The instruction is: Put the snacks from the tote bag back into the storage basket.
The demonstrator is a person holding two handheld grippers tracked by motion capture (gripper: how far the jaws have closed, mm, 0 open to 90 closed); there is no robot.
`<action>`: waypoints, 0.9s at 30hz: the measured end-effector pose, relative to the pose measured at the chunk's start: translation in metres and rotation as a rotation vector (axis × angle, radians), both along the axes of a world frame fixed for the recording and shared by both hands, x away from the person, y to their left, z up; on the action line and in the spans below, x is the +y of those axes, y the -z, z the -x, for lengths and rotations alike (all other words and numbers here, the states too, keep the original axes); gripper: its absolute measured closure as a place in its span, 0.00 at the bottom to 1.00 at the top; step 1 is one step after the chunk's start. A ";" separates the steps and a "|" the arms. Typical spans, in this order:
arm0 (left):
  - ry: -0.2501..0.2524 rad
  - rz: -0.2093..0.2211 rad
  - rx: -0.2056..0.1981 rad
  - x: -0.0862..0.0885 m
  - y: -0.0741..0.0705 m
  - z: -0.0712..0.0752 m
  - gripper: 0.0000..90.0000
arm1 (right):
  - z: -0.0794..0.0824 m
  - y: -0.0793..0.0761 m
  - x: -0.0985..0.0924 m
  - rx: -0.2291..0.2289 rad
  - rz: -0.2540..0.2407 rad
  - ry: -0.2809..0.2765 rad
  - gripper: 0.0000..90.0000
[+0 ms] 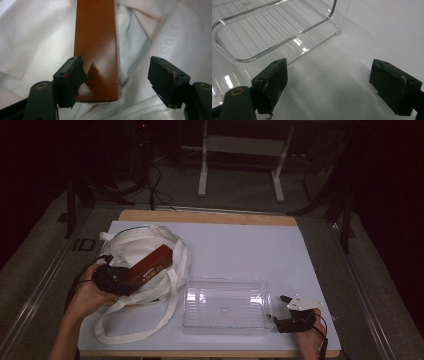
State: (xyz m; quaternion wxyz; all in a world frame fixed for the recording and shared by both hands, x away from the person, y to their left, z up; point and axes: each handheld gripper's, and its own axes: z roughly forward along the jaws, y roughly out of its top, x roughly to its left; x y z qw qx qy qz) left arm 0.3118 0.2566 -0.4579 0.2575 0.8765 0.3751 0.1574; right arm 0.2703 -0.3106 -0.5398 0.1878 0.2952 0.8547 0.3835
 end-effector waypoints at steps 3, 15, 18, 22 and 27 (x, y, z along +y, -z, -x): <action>-0.011 -0.002 0.014 0.001 0.003 -0.004 0.31 | 0.000 0.000 0.000 0.000 0.000 -0.001 0.17; -0.045 -0.002 0.069 0.006 0.008 -0.024 0.30 | 0.000 0.000 0.000 -0.001 0.000 -0.001 0.17; -0.046 -0.002 0.093 0.006 0.010 -0.028 0.30 | 0.000 0.000 0.000 0.000 0.000 0.000 0.17; -0.026 -0.016 0.132 0.005 0.012 -0.032 0.31 | 0.000 0.000 0.000 0.000 0.000 -0.001 0.17; -0.009 -0.035 0.168 0.004 0.015 -0.034 0.41 | 0.000 0.000 0.000 0.000 0.000 -0.001 0.17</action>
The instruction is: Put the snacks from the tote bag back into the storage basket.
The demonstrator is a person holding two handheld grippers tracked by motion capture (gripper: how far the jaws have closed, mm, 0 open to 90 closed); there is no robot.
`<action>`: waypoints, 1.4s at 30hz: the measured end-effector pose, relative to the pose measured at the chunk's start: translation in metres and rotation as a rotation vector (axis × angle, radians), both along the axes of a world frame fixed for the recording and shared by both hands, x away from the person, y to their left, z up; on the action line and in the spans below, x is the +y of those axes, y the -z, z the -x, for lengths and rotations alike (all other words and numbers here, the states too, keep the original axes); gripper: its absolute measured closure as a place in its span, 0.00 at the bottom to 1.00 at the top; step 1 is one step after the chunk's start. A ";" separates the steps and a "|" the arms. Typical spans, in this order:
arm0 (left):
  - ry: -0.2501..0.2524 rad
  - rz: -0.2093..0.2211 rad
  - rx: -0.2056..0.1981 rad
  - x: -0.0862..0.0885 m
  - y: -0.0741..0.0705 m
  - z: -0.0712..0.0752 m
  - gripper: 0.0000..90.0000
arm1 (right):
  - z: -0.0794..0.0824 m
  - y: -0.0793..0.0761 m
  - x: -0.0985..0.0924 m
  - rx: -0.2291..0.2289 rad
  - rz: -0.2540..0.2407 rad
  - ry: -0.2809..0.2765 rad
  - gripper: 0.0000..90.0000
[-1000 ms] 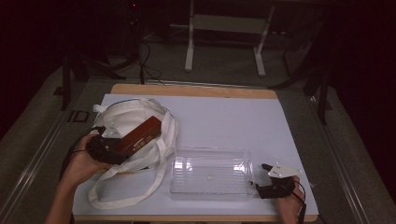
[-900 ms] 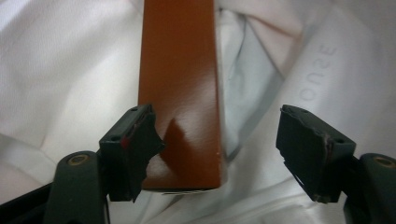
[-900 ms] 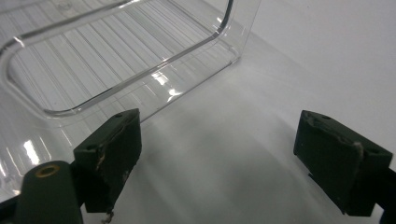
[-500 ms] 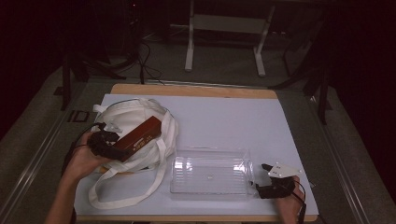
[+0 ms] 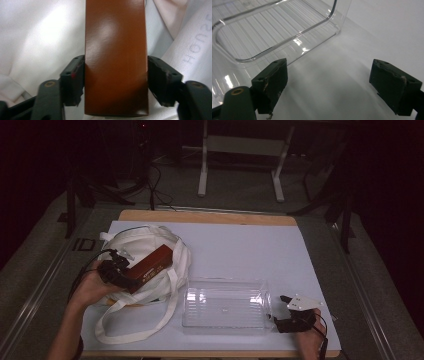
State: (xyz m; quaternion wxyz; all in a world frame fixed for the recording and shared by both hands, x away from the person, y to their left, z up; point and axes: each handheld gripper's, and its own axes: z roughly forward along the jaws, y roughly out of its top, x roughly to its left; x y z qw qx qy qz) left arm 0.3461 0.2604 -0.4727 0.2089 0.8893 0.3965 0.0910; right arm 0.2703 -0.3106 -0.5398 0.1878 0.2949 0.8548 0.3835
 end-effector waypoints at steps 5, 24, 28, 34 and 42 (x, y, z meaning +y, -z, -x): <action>0.013 -0.028 0.063 -0.002 0.006 -0.003 0.42 | 0.000 0.000 0.000 0.001 0.002 0.000 0.17; 0.055 -0.128 0.181 -0.014 0.019 -0.016 0.43 | -0.001 0.000 0.000 0.003 0.002 0.000 0.17; 0.063 -0.145 0.189 -0.016 0.021 -0.017 0.43 | -0.001 0.000 0.000 0.004 0.001 -0.001 0.17; 0.097 -0.179 0.166 -0.019 0.020 -0.014 0.45 | -0.001 0.000 0.000 0.004 0.002 0.000 0.17; 0.134 -0.182 0.133 -0.016 0.017 -0.010 0.47 | -0.001 0.000 0.000 0.004 0.002 0.000 0.17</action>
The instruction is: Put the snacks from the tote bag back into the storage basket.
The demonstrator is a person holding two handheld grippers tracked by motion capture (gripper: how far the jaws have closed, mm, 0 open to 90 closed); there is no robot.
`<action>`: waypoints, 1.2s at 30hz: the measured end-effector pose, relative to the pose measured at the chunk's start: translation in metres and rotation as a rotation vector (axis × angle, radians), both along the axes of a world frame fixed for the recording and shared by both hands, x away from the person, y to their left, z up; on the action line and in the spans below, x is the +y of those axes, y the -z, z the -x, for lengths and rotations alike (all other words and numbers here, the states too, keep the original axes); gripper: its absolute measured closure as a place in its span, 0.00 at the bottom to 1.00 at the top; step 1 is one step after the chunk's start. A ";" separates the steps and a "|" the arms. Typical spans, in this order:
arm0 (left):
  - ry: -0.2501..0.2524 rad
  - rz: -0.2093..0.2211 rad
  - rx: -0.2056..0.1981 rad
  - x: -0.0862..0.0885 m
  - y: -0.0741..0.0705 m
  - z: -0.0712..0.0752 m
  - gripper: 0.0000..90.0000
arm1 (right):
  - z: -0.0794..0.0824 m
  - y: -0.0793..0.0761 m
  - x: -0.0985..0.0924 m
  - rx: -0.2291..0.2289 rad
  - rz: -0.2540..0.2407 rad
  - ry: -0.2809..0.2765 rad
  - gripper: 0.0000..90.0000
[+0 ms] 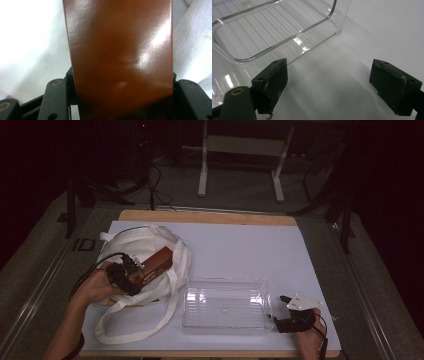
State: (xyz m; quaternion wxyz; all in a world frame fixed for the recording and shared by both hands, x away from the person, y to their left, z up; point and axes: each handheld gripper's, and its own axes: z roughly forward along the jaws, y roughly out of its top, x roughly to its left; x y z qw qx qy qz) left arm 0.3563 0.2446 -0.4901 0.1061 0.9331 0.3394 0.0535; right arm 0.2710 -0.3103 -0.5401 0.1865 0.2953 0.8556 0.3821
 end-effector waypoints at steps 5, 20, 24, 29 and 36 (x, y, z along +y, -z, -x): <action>0.043 -0.047 -0.029 0.002 -0.007 0.006 0.48 | 0.000 0.000 0.000 0.000 0.001 0.000 0.17; 0.011 -0.025 -0.088 0.020 -0.032 0.008 0.49 | 0.000 0.000 0.000 -0.002 0.004 0.001 0.17; 0.009 -0.017 -0.091 0.022 -0.037 0.010 0.49 | 0.001 0.000 0.000 -0.002 0.004 0.001 0.17; 0.010 0.024 -0.109 0.027 -0.045 0.015 0.49 | 0.001 0.000 0.000 -0.002 0.005 0.002 0.17; 0.036 0.014 -0.154 0.026 -0.061 0.024 0.49 | 0.001 0.000 0.000 -0.003 0.005 0.002 0.17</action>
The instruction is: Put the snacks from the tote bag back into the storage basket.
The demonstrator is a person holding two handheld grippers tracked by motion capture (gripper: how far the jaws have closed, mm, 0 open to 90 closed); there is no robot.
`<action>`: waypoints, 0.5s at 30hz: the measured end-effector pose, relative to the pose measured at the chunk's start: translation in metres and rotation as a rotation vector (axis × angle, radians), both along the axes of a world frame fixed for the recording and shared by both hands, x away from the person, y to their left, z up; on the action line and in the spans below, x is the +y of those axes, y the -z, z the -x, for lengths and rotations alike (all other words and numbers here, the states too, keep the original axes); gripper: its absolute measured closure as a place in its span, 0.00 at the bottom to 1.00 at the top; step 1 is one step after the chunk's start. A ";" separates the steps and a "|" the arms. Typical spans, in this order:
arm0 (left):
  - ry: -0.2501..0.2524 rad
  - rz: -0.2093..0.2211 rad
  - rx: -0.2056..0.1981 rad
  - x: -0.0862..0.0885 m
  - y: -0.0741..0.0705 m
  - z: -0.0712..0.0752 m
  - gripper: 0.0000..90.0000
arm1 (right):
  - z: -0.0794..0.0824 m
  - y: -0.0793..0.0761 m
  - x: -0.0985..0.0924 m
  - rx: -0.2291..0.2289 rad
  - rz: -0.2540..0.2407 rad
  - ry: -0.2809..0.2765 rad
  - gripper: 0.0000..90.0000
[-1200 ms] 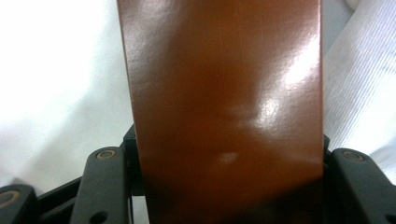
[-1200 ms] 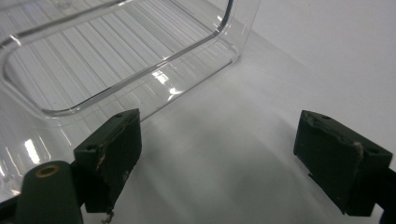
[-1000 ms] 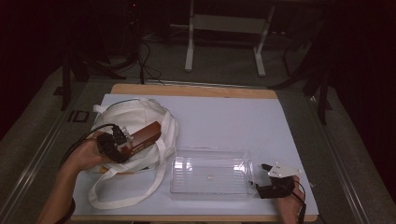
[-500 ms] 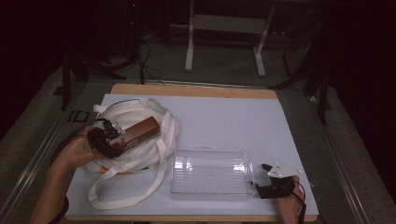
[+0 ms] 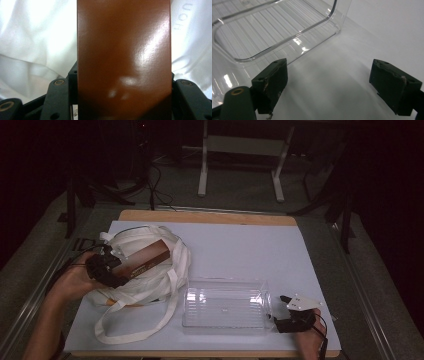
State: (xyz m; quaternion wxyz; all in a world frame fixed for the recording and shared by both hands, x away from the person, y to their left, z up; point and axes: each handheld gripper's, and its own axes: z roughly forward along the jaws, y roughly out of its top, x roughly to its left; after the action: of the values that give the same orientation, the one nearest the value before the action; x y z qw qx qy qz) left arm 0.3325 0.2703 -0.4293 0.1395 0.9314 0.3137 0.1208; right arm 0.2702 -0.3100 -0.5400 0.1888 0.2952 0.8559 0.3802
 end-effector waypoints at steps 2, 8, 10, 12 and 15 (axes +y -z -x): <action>0.005 -0.009 -0.004 0.000 -0.003 0.002 0.49 | 0.000 0.000 0.000 -0.001 0.003 0.001 0.17; 0.029 0.007 -0.008 -0.001 -0.012 0.008 0.49 | 0.000 0.000 0.000 0.000 0.002 0.001 0.17; 0.042 -0.006 -0.016 -0.003 -0.014 0.011 0.49 | 0.000 0.000 0.000 -0.002 0.003 0.000 0.17; 0.048 0.002 -0.020 -0.004 -0.016 0.013 0.49 | 0.000 0.000 0.000 -0.002 0.003 0.000 0.17; 0.054 0.017 -0.024 -0.005 -0.019 0.015 0.49 | 0.000 0.000 0.000 -0.003 0.003 0.000 0.17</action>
State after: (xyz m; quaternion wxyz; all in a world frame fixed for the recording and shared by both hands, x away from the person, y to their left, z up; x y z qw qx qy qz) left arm 0.3171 0.2655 -0.4099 0.1545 0.9368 0.2876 0.1255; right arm 0.2703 -0.3098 -0.5401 0.1907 0.2944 0.8562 0.3793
